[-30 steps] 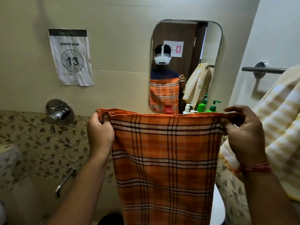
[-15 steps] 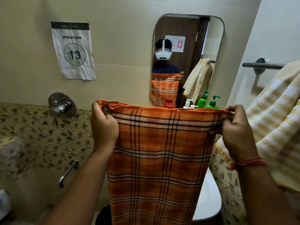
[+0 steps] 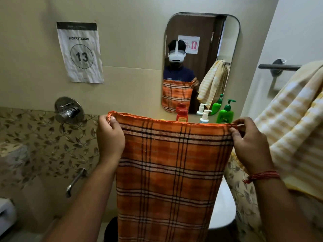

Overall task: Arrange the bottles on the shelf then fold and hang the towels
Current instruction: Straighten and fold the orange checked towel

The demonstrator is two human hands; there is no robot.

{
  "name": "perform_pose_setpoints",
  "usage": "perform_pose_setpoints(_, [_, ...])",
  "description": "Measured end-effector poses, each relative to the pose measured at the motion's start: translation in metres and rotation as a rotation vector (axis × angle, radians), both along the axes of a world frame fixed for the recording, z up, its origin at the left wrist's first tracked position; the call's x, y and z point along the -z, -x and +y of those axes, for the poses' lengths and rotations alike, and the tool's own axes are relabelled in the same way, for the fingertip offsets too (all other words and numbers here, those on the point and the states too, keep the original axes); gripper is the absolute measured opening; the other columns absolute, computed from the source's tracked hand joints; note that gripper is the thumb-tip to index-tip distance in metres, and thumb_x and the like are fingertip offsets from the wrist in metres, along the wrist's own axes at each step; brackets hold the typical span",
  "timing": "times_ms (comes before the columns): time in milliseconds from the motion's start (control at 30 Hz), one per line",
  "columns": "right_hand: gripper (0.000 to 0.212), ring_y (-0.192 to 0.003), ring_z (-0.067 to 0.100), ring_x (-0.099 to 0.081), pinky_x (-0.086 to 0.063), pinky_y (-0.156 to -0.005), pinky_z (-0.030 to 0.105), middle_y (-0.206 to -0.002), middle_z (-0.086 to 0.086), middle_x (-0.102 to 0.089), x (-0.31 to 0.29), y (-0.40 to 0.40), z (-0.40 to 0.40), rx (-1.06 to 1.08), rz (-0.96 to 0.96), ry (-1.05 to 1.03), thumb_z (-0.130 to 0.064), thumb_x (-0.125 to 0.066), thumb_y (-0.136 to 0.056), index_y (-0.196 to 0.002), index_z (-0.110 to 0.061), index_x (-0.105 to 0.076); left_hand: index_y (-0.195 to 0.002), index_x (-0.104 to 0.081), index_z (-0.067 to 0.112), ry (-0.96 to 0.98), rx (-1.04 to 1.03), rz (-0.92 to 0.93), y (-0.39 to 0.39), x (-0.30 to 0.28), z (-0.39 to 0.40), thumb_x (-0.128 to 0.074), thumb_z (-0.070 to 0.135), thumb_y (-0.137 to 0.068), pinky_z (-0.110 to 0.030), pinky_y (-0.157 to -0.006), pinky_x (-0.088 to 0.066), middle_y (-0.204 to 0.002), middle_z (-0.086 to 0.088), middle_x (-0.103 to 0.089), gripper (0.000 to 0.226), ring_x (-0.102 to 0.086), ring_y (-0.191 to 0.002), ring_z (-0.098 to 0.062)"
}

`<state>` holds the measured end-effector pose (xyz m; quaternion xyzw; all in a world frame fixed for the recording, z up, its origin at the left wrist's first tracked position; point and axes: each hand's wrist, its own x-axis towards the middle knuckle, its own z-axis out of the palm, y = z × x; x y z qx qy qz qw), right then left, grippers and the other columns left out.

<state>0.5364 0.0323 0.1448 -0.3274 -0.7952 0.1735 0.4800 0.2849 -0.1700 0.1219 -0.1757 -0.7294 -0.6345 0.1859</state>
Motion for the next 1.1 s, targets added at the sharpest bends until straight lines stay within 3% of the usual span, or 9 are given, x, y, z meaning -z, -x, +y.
perform_pose_setpoints(167, [0.017,-0.068,0.019,-0.059,-0.042,-0.062,0.026,-0.075,-0.004,-0.061,0.003,-0.009,0.012,-0.040,-0.188,0.081,-0.012,-0.063,-0.090,-0.103,-0.023,-0.061,-0.104,-0.051,0.017,0.047,0.023,-0.099,0.002,0.001,0.000,-0.044,0.025,-0.106,-0.024,-0.054,-0.034,-0.076,0.009,-0.050,0.011,-0.047,-0.065,-0.010])
perform_pose_setpoints(300, [0.022,-0.047,0.014,-0.058,-0.049,-0.041,0.024,-0.063,0.004,-0.065,0.001,-0.009,-0.005,-0.527,0.282,0.781,0.003,-0.057,-0.092,-0.099,-0.015,-0.069,-0.099,-0.057,0.012,0.020,0.040,-0.178,-0.001,0.005,0.005,-0.048,0.025,-0.103,-0.027,-0.056,-0.035,-0.079,0.004,-0.056,0.016,-0.054,-0.075,-0.020])
perform_pose_setpoints(367, [0.014,-0.055,0.017,-0.067,-0.056,-0.048,0.023,-0.070,0.008,-0.070,0.000,-0.001,-0.017,-0.683,0.466,0.985,0.000,-0.059,-0.088,-0.094,-0.008,-0.068,-0.098,-0.059,0.013,-0.004,0.084,-0.202,-0.011,0.003,0.010,-0.049,0.026,-0.103,-0.027,-0.057,-0.037,-0.080,0.003,-0.059,0.017,-0.057,-0.079,-0.022])
perform_pose_setpoints(467, [0.024,-0.082,0.025,-0.075,-0.061,-0.067,0.026,-0.092,0.017,-0.075,0.000,0.007,-0.038,-0.939,0.504,1.058,0.003,-0.057,-0.082,-0.104,-0.001,-0.066,-0.098,-0.061,0.016,-0.023,0.165,-0.191,-0.033,-0.003,0.020,-0.049,0.029,-0.102,-0.026,-0.060,-0.044,-0.084,0.003,-0.064,0.018,-0.063,-0.081,-0.022])
perform_pose_setpoints(567, [0.026,-0.088,0.024,-0.075,-0.061,-0.073,0.027,-0.095,0.016,-0.076,-0.006,0.018,-0.057,-0.942,0.327,0.810,0.011,-0.054,-0.090,-0.106,-0.004,-0.067,-0.097,-0.063,0.020,-0.067,0.295,-0.172,-0.054,-0.008,0.028,-0.050,0.033,-0.102,-0.045,-0.073,-0.059,-0.090,-0.003,-0.071,0.019,-0.069,-0.087,-0.026])
perform_pose_setpoints(667, [0.016,-0.077,0.011,-0.070,-0.058,-0.066,0.025,-0.087,-0.002,-0.074,-0.010,0.032,-0.066,-0.535,-0.029,0.008,-0.004,-0.066,-0.090,-0.096,-0.018,-0.072,-0.099,-0.065,0.019,-0.075,0.430,-0.125,-0.077,-0.011,0.032,-0.053,0.030,-0.102,-0.053,-0.080,-0.060,-0.093,-0.005,-0.073,0.017,-0.071,-0.089,-0.027])
perform_pose_setpoints(733, [0.010,-0.088,0.012,-0.063,-0.056,-0.072,0.027,-0.101,-0.004,-0.066,-0.015,0.039,-0.073,-0.351,-0.172,-0.342,-0.017,-0.068,-0.087,-0.094,-0.022,-0.073,-0.100,-0.066,0.017,-0.092,0.519,-0.116,-0.090,-0.011,0.033,-0.053,0.025,-0.103,-0.051,-0.082,-0.060,-0.094,-0.004,-0.073,0.016,-0.072,-0.091,-0.024])
perform_pose_setpoints(867, [0.015,-0.095,0.017,-0.052,-0.052,-0.082,0.041,-0.102,-0.002,-0.060,-0.024,0.049,-0.078,-0.337,-0.198,-0.382,-0.020,-0.055,-0.089,-0.094,-0.017,-0.069,-0.103,-0.068,0.020,-0.104,0.654,-0.104,-0.099,-0.008,0.031,-0.053,0.025,-0.104,-0.052,-0.083,-0.061,-0.095,-0.003,-0.075,0.016,-0.073,-0.093,-0.022])
perform_pose_setpoints(1100, [0.021,-0.083,0.015,-0.055,-0.053,-0.070,0.031,-0.090,-0.003,-0.060,-0.025,0.057,-0.074,-0.351,-0.117,-0.309,-0.027,-0.072,-0.086,-0.099,-0.022,-0.056,-0.107,-0.068,0.019,-0.153,0.819,-0.161,-0.100,-0.007,0.024,-0.054,0.018,-0.102,-0.043,-0.090,-0.059,-0.101,-0.004,-0.076,0.015,-0.073,-0.100,-0.019])
